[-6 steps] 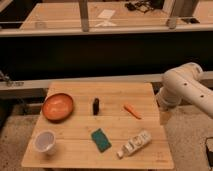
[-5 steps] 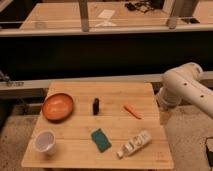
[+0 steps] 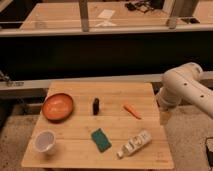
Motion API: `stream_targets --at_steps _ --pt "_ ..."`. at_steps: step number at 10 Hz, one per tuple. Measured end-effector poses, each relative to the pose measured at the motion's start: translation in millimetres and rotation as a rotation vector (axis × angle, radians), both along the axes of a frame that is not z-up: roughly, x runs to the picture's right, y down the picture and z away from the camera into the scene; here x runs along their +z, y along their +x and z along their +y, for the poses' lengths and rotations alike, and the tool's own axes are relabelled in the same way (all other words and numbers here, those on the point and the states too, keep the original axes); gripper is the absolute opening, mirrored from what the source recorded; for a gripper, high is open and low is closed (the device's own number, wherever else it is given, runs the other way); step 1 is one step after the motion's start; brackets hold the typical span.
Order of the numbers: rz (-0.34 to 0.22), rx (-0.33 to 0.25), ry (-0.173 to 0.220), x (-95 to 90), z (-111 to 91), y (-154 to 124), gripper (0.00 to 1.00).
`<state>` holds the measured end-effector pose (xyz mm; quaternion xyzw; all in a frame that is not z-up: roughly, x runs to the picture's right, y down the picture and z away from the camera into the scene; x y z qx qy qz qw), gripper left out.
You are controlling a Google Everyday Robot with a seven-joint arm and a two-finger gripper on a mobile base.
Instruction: Knock the eraser over
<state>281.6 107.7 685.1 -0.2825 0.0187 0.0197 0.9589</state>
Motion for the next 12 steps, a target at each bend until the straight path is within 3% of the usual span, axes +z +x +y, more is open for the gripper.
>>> stream_targets --at_steps 8,12 --pt "-0.002 -0.009 0.001 1.8 0 -2 0.8" --pt "-0.037 -0.051 0.0 17.7 -2 -45 0.8"
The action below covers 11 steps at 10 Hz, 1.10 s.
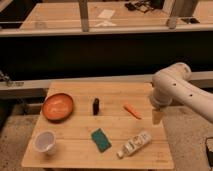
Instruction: Knock the eraser over
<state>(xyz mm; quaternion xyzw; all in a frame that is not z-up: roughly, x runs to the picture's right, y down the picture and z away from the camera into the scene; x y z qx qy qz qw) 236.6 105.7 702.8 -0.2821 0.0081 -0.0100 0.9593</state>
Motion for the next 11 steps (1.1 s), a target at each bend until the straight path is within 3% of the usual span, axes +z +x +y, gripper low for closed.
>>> stream_targets --at_steps 2,6,9,11 --pt "-0.01 -0.011 0.0 3.6 2 -1 0.8" --pt "-0.069 -0.066 -0.004 17.7 3 -60 0.8" --pt "-0.1 -0.094 -0.005 25.5 5 -71 0.8" --pt "-0.127 -0.117 -0.004 30.2 4 -95 0.8"
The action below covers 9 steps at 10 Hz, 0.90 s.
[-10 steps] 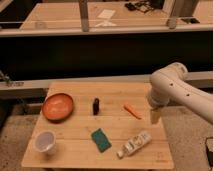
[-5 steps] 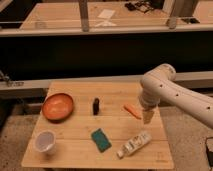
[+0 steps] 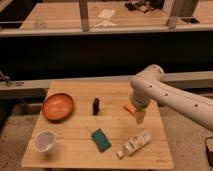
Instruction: Knock the eraser over
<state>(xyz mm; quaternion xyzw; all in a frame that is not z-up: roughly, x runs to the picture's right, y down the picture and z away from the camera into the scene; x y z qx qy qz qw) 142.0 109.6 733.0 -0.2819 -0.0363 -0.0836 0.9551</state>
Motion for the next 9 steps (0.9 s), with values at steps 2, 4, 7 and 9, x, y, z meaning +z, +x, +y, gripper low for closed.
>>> stream_targets --at_steps 2,4,7,9 --pt "-0.023 -0.023 0.001 5.6 -1 -24 0.8" --pt "-0.04 -0.04 0.002 10.6 0 -29 0.8" --pt "-0.075 -0.073 0.009 15.8 -3 -62 0.8" --pt "-0.086 -0.084 0.012 19.2 -3 -71 0.8"
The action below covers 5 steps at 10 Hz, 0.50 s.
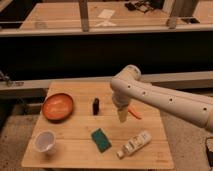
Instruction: Knock the eraser over
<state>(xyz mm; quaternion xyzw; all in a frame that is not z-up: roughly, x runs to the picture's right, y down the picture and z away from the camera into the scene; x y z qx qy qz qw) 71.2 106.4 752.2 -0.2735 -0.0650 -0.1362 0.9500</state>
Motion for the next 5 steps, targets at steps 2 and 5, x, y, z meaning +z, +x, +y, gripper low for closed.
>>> stream_targets --at_steps 2,5 --pt "-0.011 -0.011 0.002 2.7 0 -1 0.8" --pt "-0.032 -0.03 0.001 7.3 -1 -14 0.75"
